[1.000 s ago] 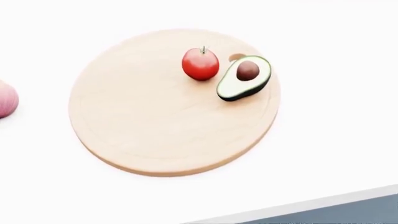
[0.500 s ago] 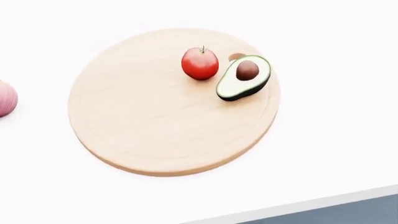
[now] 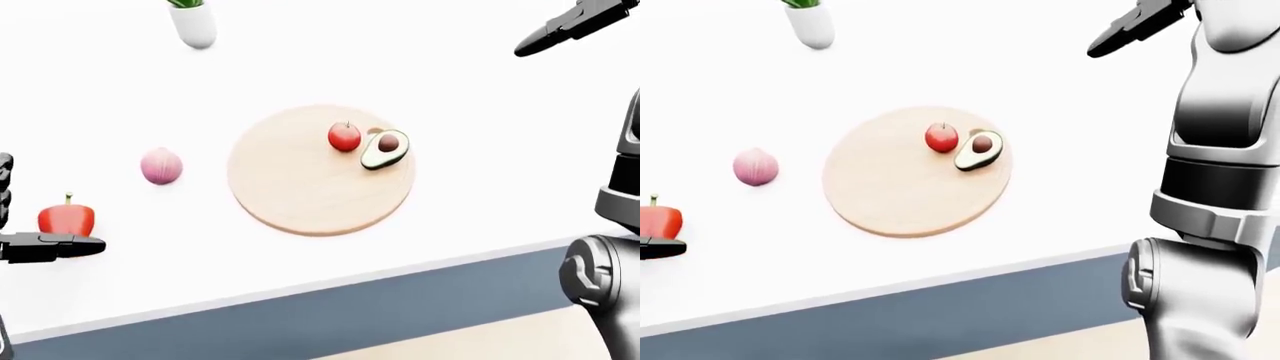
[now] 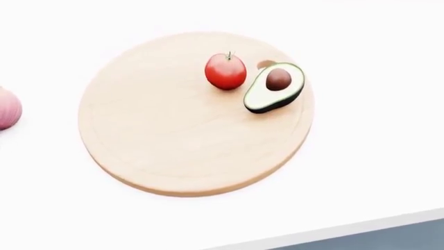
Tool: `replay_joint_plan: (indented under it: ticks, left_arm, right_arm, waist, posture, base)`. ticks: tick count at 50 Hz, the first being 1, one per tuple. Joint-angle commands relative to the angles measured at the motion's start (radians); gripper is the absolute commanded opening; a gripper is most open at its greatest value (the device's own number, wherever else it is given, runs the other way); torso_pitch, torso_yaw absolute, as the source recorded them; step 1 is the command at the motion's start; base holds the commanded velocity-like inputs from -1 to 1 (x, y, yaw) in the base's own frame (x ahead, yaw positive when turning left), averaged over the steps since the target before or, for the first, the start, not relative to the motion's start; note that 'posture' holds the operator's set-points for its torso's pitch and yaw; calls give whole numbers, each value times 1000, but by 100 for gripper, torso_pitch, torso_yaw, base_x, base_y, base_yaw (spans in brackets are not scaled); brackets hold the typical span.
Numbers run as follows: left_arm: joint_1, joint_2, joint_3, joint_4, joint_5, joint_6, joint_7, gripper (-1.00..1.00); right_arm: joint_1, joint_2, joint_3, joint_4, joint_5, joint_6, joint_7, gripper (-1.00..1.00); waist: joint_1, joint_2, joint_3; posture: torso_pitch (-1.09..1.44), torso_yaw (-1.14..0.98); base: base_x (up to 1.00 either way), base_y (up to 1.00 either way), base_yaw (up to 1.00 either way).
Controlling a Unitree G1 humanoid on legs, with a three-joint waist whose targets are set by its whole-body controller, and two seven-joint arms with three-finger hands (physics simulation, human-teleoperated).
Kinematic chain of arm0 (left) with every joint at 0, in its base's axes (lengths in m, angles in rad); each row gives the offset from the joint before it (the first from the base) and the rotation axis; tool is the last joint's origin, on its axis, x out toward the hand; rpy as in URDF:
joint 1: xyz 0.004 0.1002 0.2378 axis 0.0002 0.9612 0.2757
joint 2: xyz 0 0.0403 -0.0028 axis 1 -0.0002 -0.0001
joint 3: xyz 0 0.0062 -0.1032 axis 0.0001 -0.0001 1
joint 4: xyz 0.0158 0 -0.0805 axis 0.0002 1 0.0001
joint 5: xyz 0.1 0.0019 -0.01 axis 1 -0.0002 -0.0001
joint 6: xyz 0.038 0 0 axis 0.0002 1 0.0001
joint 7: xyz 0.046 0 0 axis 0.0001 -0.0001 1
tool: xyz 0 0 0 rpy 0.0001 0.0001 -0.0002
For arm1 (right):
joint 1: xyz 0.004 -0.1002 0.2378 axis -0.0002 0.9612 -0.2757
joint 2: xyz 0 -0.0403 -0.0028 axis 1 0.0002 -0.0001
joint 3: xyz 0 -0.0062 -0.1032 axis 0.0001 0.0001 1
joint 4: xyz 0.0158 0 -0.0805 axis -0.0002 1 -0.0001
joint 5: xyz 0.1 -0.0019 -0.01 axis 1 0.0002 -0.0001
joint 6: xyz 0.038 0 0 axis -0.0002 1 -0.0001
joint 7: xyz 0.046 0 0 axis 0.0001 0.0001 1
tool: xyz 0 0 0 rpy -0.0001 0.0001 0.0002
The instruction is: Place the avocado, onion, tomato and bell pepper on the cutting board.
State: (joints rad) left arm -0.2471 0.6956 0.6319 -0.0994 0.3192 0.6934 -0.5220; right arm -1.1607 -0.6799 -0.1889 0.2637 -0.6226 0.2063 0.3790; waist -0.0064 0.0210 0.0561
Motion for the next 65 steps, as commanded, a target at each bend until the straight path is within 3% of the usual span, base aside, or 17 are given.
replay_joint_plan:
  ticks: [1,28,29,41,49,60,65]
  left_arm:
    - [-14,18,10,-23,15,-36,14,100]
    - [39,-48,-2,39,89,-137,37,100]
    - [44,-49,2,33,87,-148,37,-100]
    - [34,-45,-2,13,94,-134,18,-100]
    - [-53,15,2,-143,74,-8,-27,-100]
    - [-184,124,-61,-205,98,99,-105,-100]
    - [-294,197,-125,-157,104,126,-127,-100]
  right_arm:
    - [-31,-14,-12,-28,0,-11,-16,100]
    - [-6,-18,-17,-42,5,-5,-16,100]
    - [-5,-17,-17,-43,5,-4,-16,100]
    - [4,-14,-17,-46,6,-3,-14,100]
    - [-11,-17,-15,-31,4,-8,-13,100]
    - [-10,-23,-17,-30,4,-8,-13,100]
    - [0,-20,-19,-32,5,-9,-16,100]
  waist:
    - [0,2,-24]
    - [-1,7,-29]
    - [-1,8,-30]
    - [-4,13,-31]
    - [-5,8,-30]
    - [0,-2,-24]
    - [1,-1,-24]
  posture:
    - [0,0]
    - [0,0]
    - [0,0]
    - [0,0]
    - [0,0]
    - [0,0]
    - [0,0]
  base:
    - [0,0,0]
    - [0,0,0]
    - [0,0,0]
    - [0,0,0]
    - [0,0,0]
    - [0,0,0]
    - [0,0,0]
